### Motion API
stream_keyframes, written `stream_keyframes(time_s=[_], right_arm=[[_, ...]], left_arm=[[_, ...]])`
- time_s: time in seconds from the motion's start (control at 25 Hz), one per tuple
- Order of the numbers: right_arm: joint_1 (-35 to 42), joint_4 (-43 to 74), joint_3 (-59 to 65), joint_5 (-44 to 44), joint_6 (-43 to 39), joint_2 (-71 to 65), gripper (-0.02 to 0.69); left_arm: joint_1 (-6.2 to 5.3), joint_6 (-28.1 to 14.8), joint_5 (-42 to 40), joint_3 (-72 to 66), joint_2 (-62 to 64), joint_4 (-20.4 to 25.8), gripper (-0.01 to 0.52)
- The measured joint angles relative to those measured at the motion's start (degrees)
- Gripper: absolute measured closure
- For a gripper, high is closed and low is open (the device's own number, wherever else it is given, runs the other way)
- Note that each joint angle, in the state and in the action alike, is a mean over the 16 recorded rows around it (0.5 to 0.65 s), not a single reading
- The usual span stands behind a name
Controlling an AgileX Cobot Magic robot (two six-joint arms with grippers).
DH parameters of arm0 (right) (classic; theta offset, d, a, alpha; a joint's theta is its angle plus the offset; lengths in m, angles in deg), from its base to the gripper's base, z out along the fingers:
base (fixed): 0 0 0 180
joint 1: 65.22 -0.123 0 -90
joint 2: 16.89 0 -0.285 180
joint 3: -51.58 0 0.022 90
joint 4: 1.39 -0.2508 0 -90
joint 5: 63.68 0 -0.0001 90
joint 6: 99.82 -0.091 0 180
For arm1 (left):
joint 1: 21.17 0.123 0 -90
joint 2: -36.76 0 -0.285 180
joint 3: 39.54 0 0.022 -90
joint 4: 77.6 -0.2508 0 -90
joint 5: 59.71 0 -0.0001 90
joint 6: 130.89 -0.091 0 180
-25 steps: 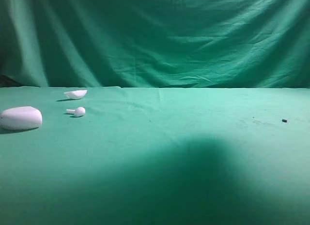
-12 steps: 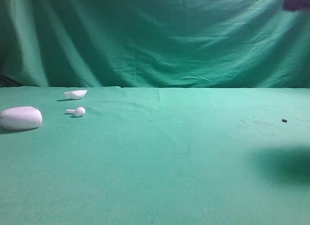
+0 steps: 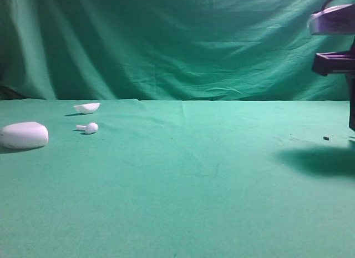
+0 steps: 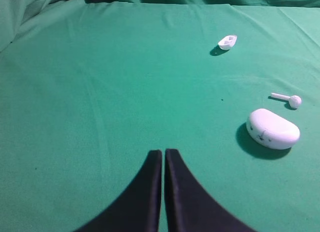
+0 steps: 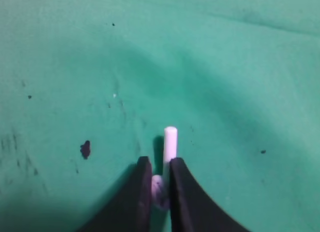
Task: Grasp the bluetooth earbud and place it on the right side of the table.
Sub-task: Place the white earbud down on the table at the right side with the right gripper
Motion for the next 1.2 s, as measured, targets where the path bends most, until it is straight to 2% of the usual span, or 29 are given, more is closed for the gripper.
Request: stream_keyframes(time_s=[0.24,0.48,0.8,0.92,1.2], right_arm=[[0.02,-0.43,0.18,-2.75,3.64,-3.0,0.547],[0.02,-0.63,-0.46,-2.64,5.57,-4.25,0.45],[0.02,-1.04,-5.15,3.8,5.57,-3.15,0.321],[0.02,-1.54,-7.49,7.27,5.46,-0.79,0.34],[0.02,-3.72,-11.56,15.01,5.19,10.26,0.49]], left_arm=[[0.0,0.0,0.0,0.0,0.0,0.0,0.514],[0.0,0.0,0.0,0.0,0.0,0.0,0.514],[0.0,0.0,0.0,0.0,0.0,0.0,0.514],[0.0,0.0,0.0,0.0,0.0,0.0,0.514],[0.0,0.0,0.0,0.0,0.0,0.0,0.514]])
